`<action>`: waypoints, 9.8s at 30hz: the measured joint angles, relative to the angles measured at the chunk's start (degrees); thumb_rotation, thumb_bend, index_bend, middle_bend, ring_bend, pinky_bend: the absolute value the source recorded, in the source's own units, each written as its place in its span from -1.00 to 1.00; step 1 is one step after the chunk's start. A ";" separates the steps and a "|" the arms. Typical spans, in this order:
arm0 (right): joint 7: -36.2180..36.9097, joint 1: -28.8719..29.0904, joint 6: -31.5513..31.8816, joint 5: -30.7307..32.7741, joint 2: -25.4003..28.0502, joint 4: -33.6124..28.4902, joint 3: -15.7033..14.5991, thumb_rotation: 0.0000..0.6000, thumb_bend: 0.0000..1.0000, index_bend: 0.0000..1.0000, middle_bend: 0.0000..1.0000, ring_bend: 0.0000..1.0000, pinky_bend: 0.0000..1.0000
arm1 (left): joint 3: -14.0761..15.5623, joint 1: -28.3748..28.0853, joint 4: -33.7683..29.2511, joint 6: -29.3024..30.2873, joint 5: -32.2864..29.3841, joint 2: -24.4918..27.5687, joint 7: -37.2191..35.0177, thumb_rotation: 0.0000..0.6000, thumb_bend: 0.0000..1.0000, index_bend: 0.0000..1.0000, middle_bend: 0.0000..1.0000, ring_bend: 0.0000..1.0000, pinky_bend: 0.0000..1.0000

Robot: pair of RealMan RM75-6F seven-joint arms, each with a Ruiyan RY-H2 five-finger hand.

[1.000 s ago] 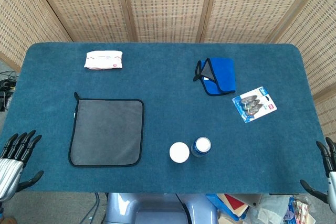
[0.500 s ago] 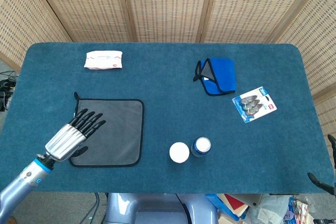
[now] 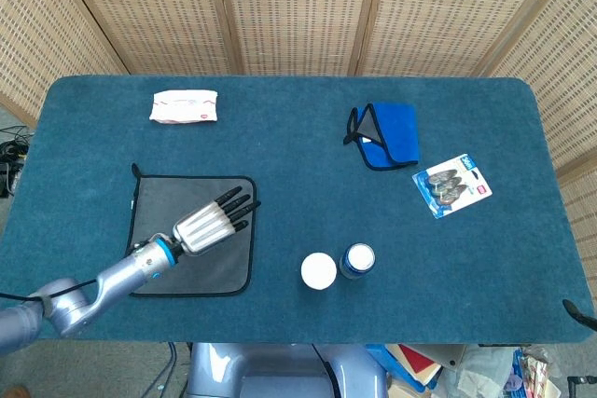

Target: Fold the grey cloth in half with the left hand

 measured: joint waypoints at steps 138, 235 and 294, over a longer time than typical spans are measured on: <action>0.17 -0.16 -0.51 0.34 0.35 -0.30 -0.88 1.00 -1.00 -0.95 -1.00 -1.00 -1.00 | 19.01 7.33 35.56 18.47 -3.47 -5.96 -14.68 1.00 0.01 0.24 -1.00 -1.00 -1.00; 0.25 -0.08 -1.21 0.90 0.11 -0.13 -1.05 1.00 -1.00 -0.91 -1.00 -1.00 -1.00 | 14.81 2.26 0.25 2.89 -12.76 6.43 -6.39 1.00 -0.43 0.02 -1.00 -1.00 -1.00; 0.60 -0.63 -0.01 -1.20 0.46 -0.86 -1.76 1.00 -1.00 -0.90 -1.00 -1.00 -1.00 | 21.94 9.56 0.00 6.08 -10.06 14.16 -12.63 1.00 -0.11 0.12 -1.00 -1.00 -1.00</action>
